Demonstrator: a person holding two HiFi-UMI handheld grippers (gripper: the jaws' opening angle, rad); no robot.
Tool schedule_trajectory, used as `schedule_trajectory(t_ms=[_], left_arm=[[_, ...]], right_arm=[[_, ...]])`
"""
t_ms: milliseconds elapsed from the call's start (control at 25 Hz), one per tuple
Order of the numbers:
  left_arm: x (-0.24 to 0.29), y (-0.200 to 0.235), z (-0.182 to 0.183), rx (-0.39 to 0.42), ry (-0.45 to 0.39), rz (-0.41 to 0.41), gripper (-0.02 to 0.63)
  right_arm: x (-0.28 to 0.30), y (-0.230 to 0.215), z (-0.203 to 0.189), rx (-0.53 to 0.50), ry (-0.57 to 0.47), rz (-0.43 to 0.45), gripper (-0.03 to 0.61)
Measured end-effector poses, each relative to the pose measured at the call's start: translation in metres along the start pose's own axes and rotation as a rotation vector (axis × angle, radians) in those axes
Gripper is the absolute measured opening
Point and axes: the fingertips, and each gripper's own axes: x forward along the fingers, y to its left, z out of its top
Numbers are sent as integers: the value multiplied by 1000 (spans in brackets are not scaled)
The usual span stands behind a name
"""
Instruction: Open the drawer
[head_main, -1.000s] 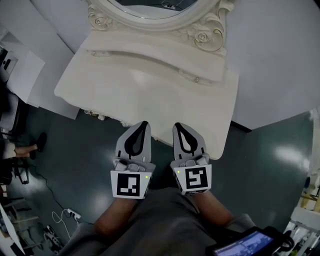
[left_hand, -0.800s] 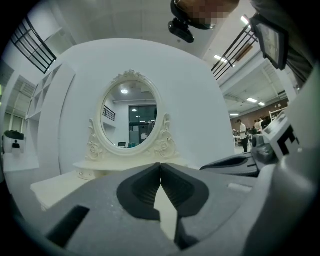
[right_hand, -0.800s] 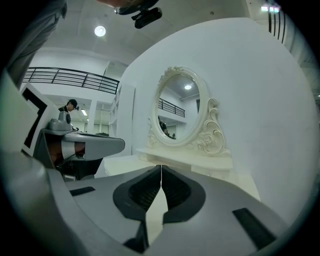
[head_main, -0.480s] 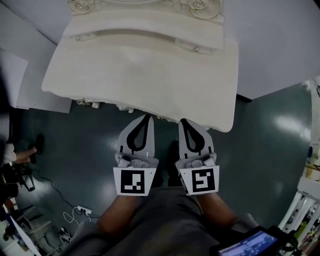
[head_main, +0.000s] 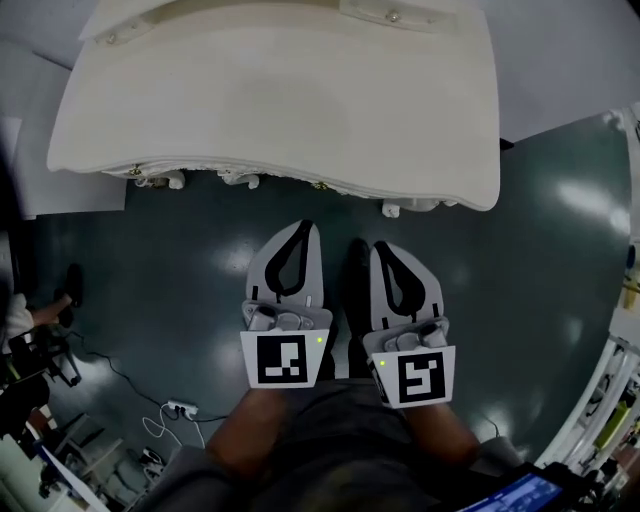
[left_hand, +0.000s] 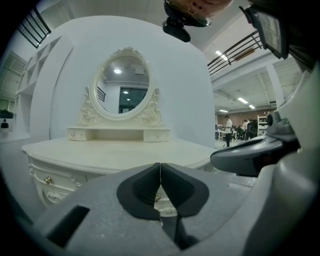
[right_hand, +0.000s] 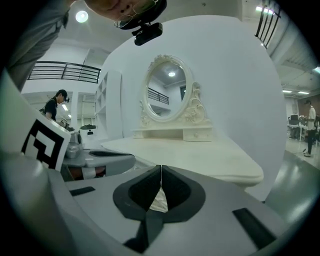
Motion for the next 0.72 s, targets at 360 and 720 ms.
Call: schedule_trajectory(t_ms=[360,720], left_arm=[[37,10,-60,-16,23,1,89],[64,6,-88,-48,-6,10,221]], right_arm=[[1,-20,-49,40,75,-61,14],[-15,-36,-80,46,138,-88,14]])
